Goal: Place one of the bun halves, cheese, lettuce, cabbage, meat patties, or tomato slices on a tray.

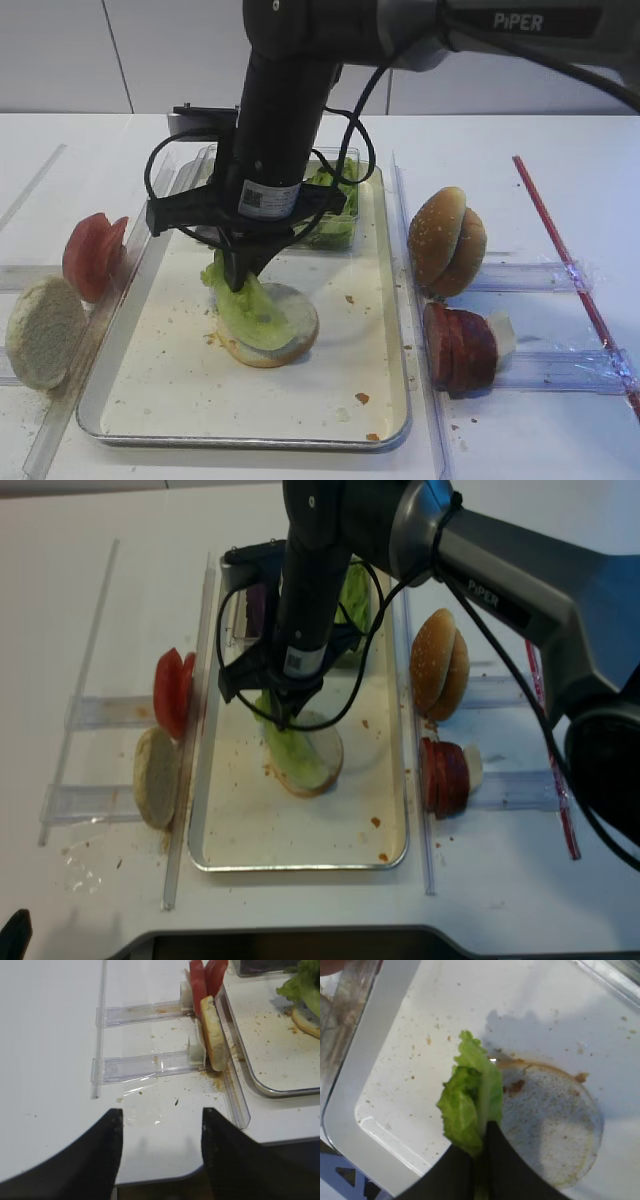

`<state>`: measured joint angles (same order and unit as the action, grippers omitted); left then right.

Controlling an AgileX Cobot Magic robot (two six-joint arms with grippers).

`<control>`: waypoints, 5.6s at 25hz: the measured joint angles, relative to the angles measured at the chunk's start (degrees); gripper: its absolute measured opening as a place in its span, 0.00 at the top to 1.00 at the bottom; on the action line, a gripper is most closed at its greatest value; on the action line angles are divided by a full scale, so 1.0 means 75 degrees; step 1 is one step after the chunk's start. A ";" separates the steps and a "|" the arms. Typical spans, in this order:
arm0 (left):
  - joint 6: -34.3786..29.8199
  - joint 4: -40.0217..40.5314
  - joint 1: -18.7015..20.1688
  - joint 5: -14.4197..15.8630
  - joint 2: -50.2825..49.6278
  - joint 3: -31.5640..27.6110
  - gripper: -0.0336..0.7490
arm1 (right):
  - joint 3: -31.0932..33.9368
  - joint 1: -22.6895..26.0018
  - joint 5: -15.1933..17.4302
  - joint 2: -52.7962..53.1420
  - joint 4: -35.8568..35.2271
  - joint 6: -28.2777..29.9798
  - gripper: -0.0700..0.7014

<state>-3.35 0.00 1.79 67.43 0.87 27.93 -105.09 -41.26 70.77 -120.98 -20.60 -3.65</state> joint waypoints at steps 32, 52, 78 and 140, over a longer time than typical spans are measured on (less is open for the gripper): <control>0.0000 0.0000 0.0000 0.0000 0.0000 0.0000 0.52 | 0.0000 0.0000 -0.0053 -0.0364 0.0463 0.0014 0.43; 0.0000 0.0000 -0.0003 -0.0015 0.0000 0.0000 0.52 | 0.0010 0.0000 -0.0112 -0.0213 0.1219 -0.0011 0.24; 0.0000 0.0000 -0.0003 -0.0015 0.0000 0.0000 0.52 | 0.0010 0.0000 -0.0024 0.1188 0.1674 -0.0455 0.24; 0.0000 0.0042 -0.0003 -0.0015 0.0000 0.0000 0.52 | 0.6361 0.4781 0.0082 0.8270 0.2222 0.0727 0.37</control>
<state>-3.35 0.31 1.76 67.32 0.87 27.93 -57.38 -5.41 71.39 -58.95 -3.93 1.80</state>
